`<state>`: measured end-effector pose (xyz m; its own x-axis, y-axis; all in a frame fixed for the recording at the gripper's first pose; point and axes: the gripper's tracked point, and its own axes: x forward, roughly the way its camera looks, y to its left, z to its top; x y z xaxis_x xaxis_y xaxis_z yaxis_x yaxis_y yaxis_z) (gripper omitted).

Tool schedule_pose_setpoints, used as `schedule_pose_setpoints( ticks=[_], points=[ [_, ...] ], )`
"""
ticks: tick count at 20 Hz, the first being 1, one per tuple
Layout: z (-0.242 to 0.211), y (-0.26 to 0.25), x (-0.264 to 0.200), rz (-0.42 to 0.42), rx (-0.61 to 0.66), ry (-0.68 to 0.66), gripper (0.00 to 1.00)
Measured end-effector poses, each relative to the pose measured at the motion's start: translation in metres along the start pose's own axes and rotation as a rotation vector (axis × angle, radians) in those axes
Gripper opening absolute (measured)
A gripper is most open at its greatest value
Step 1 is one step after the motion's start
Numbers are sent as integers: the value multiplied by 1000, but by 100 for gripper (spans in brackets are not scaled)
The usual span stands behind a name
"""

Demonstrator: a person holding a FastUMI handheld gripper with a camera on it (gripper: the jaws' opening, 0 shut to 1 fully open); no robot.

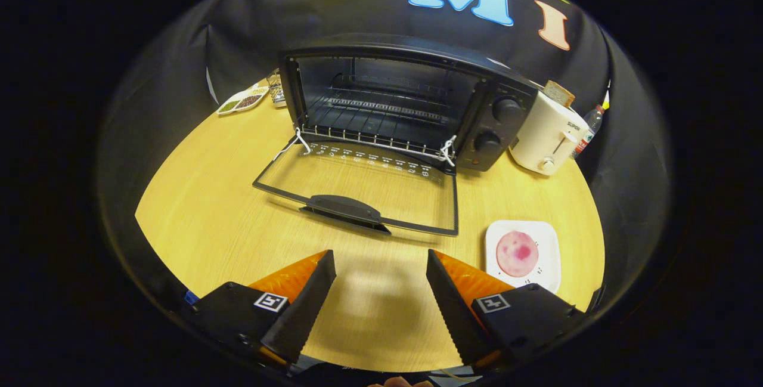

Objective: Open the toaster oven, put the food inside, and close the toaster oven door.

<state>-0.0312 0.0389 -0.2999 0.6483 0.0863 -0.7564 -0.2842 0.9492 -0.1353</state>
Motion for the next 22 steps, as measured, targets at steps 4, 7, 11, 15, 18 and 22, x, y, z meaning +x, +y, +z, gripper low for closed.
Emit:
schedule_pose_setpoints(
  ticks=[4,7,11,15,18,22],
  points=[
    [-16,-39,-29,-14,23,5,99],
    [-16,-66,-40,10,54,4,98],
    [-12,-119,-43,1,41,-9,99],
    [-12,-168,-41,51,129,53,99],
    [-12,-197,-28,87,168,85,98],
    [-29,-228,-8,113,150,158,98]
  ],
)
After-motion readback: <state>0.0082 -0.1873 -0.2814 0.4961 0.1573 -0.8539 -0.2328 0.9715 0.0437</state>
